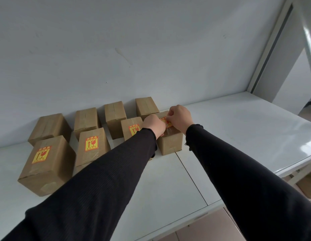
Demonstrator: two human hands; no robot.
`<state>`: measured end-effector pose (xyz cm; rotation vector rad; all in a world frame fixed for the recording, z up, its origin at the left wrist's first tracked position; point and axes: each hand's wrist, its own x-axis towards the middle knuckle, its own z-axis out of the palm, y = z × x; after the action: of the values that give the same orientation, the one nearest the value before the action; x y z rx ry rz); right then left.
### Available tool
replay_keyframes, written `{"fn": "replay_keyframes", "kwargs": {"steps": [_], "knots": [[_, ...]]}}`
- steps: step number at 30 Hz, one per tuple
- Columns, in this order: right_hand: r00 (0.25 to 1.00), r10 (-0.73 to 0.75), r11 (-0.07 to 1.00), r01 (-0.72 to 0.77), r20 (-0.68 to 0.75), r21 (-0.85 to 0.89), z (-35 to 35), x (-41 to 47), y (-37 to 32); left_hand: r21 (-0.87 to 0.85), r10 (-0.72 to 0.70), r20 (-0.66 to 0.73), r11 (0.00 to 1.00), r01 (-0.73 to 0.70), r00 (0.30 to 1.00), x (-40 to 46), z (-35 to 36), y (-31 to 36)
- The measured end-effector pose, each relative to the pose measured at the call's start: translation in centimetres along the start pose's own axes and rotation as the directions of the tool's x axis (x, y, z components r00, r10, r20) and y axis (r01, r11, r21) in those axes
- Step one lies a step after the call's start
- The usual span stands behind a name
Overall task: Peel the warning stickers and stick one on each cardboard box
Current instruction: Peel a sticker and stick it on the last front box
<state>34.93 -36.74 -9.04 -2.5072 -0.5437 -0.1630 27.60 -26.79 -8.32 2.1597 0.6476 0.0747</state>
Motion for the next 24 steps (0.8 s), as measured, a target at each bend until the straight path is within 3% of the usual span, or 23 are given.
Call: {"fn": "replay_keyframes", "kwargs": {"steps": [6,12,17,24], "knots": [[0.998,0.045,0.999,-0.045,0.048,-0.01,-0.3,0.3,-0.7,0.104,0.029,-0.024,0.994,-0.026,0.999,-0.4,-0.1,0.2],[0.994,0.109,0.987,-0.106,-0.016,0.119,-0.3,0.2,-0.3,0.292,0.159,-0.043,0.946,-0.139,0.986,-0.4,-0.8,0.0],[0.998,0.063,0.957,-0.065,0.015,0.284,-1.1,-0.7,1.0,0.424,0.36,-0.012,0.847,-0.321,0.933,0.0,-2.9,-1.1],[0.999,-0.033,0.979,0.028,0.02,0.202,-1.0,-2.4,2.1,0.536,0.446,0.1,0.729,-0.425,0.89,-0.1,-3.7,-1.7]]}}
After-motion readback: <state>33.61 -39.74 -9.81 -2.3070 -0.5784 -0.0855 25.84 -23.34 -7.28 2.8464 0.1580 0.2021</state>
